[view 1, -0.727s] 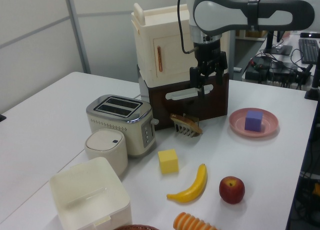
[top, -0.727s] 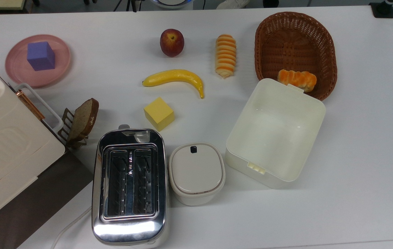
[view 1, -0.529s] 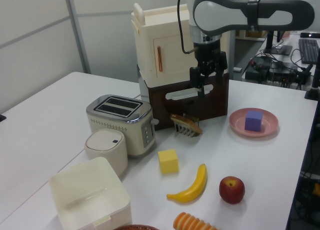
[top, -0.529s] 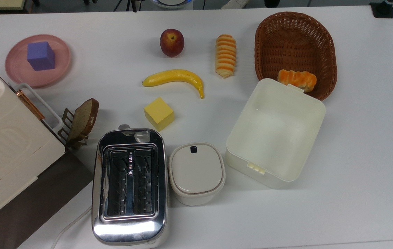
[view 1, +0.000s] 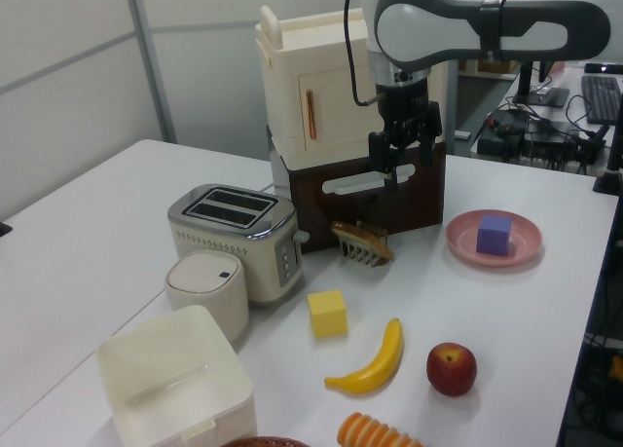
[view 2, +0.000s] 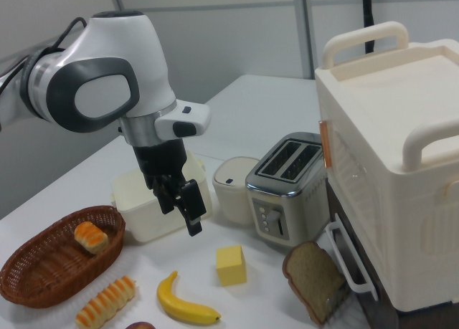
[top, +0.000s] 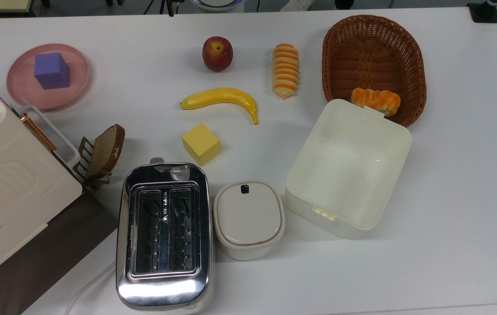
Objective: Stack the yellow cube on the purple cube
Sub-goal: 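Move the gripper from above the oven toward the yellow cube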
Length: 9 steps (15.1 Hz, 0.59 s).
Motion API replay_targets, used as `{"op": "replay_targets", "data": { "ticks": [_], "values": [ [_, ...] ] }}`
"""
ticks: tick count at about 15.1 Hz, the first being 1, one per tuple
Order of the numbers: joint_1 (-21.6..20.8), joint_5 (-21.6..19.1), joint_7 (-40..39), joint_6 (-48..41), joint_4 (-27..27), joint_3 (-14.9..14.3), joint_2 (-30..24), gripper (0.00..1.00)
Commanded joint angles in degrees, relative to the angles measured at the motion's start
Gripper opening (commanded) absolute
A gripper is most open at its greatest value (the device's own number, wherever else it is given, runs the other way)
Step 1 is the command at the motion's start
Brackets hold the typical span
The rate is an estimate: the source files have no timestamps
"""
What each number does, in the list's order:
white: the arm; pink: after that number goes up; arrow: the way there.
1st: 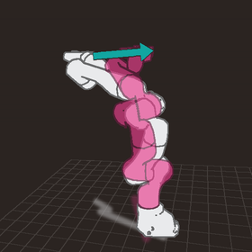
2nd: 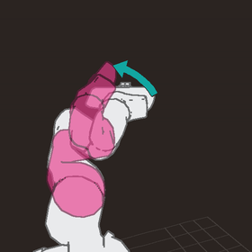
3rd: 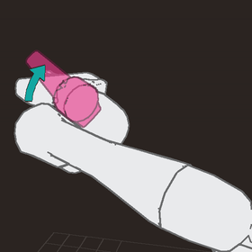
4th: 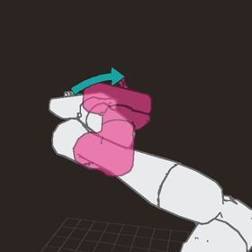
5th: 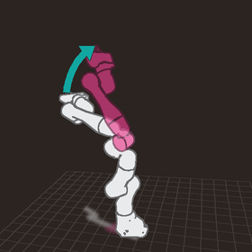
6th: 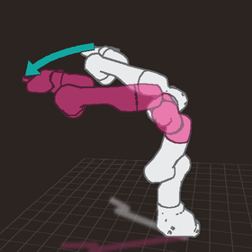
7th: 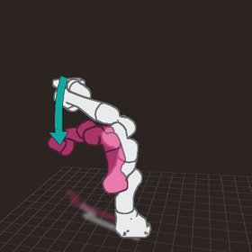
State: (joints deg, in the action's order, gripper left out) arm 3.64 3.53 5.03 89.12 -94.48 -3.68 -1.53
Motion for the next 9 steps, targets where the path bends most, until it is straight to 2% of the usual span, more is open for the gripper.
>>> {"op": "replay_targets", "data": {
  "ticks": [1, 5, 7, 9],
  "values": [
    [-0.2, -0.3, 0.8, -0.3, 0.8, 0.4, 0.6, 1.00],
    [-0.6, -0.3, 0.2, 1.2, 0.6, 0.8, 1.8, 1.00],
    [-2.1, -0.5, 0.1, 3.2, 0.6, 0.9, 4.4, 1.00],
    [-3.8, -0.5, -3.4, 9.5, 0.5, 0.9, 8.5, 1.00]
  ]
}}
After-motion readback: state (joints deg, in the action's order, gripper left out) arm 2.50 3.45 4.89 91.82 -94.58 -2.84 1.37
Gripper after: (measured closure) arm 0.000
